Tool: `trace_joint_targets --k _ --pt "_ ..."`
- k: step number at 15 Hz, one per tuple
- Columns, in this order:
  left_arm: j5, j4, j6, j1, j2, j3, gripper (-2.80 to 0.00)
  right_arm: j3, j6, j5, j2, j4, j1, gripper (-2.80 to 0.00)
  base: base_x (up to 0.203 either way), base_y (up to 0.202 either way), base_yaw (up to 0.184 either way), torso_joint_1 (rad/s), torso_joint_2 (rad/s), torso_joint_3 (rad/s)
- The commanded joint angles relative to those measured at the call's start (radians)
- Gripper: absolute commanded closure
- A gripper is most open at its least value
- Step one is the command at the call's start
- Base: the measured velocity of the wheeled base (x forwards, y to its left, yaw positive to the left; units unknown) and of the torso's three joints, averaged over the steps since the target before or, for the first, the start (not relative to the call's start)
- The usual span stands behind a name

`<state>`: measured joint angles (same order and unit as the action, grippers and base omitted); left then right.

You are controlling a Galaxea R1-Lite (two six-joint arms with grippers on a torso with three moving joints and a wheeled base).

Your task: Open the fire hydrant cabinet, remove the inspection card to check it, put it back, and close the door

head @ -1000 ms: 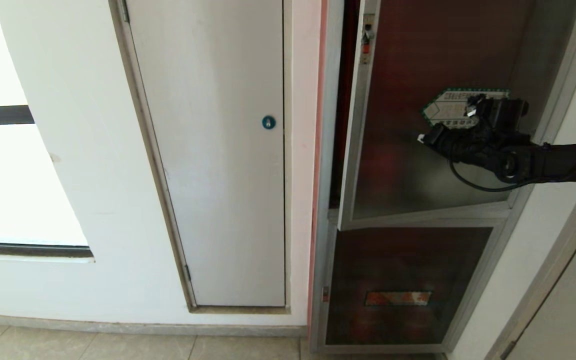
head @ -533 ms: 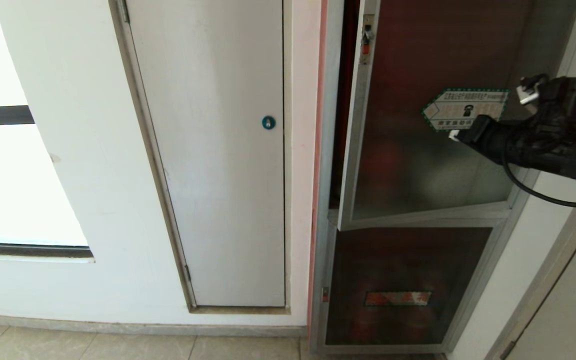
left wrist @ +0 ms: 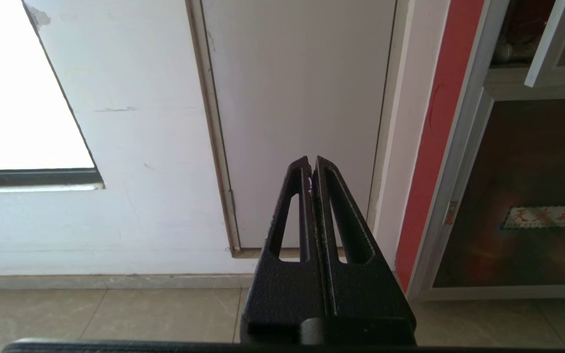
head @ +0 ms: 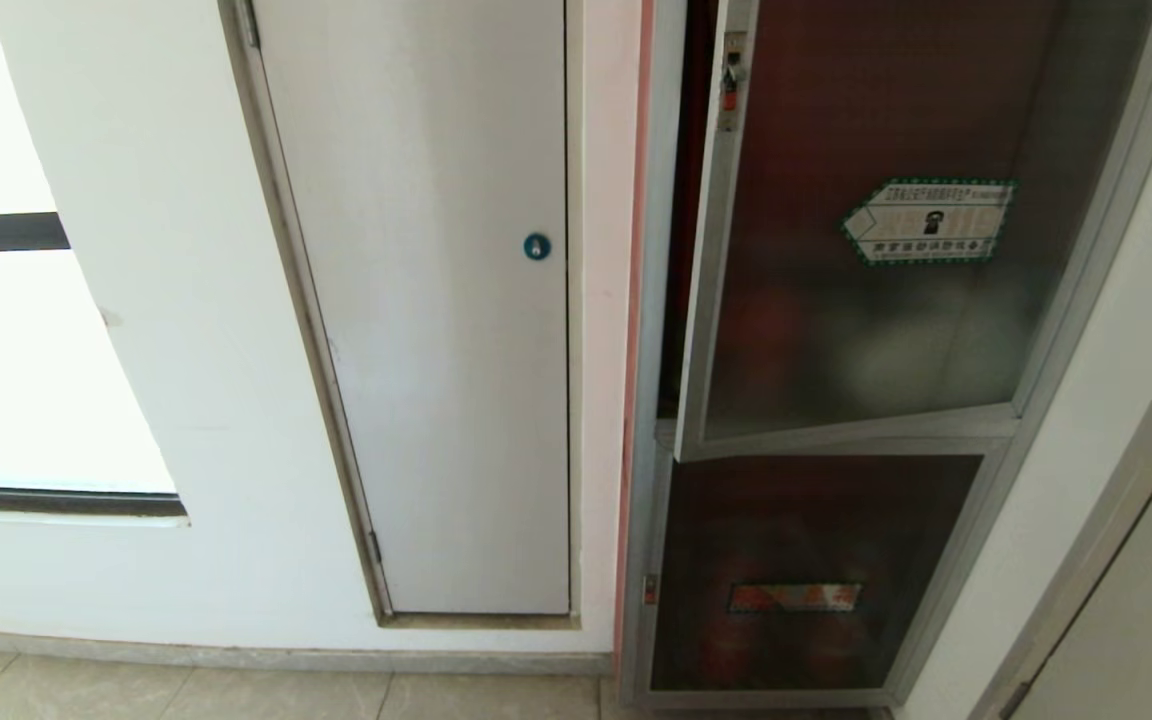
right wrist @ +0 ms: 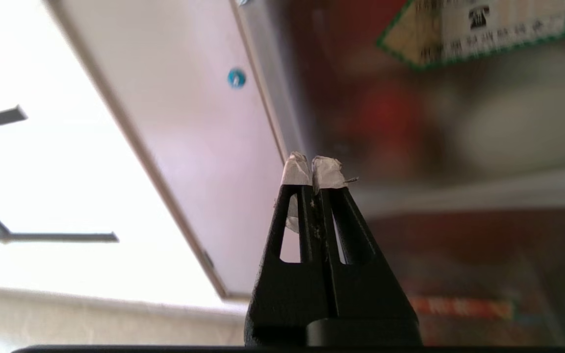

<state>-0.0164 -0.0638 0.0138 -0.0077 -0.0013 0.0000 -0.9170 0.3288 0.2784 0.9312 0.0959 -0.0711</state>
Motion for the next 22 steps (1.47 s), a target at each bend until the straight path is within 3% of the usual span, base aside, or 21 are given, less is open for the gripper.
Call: trace_joint_targets --k 1,4,8,12,14,18,20,22 --pt "0.0 -0.001 0.0 0.0 0.0 0.023 0.0 0.034 -0.026 0.018 -0.324 -0.255 0.005 0.0 0.0 0.0 0.0 0.0 0.0 0.0" --pt "0.0 -0.001 0.0 0.0 0.001 0.023 0.0 0.062 -0.081 0.03 -0.47 -0.465 0.055 0.0 0.0 0.0 0.0 0.0 0.0 0.0" --pt "0.0 -0.001 0.0 0.0 0.001 0.023 0.0 0.168 -0.121 0.03 -0.644 -0.519 0.069 0.0 0.0 0.0 0.0 0.0 0.0 0.0" --pt "0.0 -0.001 0.0 0.0 0.001 0.023 0.0 0.353 -0.233 0.027 -0.839 -0.517 0.069 0.0 0.0 0.0 0.0 0.0 0.0 0.0" --pt "0.0 -0.001 0.0 0.0 0.0 0.024 0.0 0.471 -0.295 0.001 -0.916 -0.473 0.068 0.0 0.0 0.0 0.0 0.0 0.0 0.0" --pt "0.0 -0.001 0.0 0.0 0.001 0.023 0.0 0.755 -0.385 -0.188 -0.931 -0.138 0.068 0.0 0.0 0.0 0.0 0.0 0.0 0.0" --pt "0.0 -0.001 0.0 0.0 0.001 0.024 0.0 0.872 -0.433 -0.227 -0.932 -0.008 0.068 0.0 0.0 0.0 0.0 0.0 0.0 0.0" --pt "0.0 -0.001 0.0 0.0 0.001 0.023 0.0 0.917 -0.446 -0.234 -0.933 0.008 0.068 0.0 0.0 0.0 0.0 0.0 0.0 0.0"
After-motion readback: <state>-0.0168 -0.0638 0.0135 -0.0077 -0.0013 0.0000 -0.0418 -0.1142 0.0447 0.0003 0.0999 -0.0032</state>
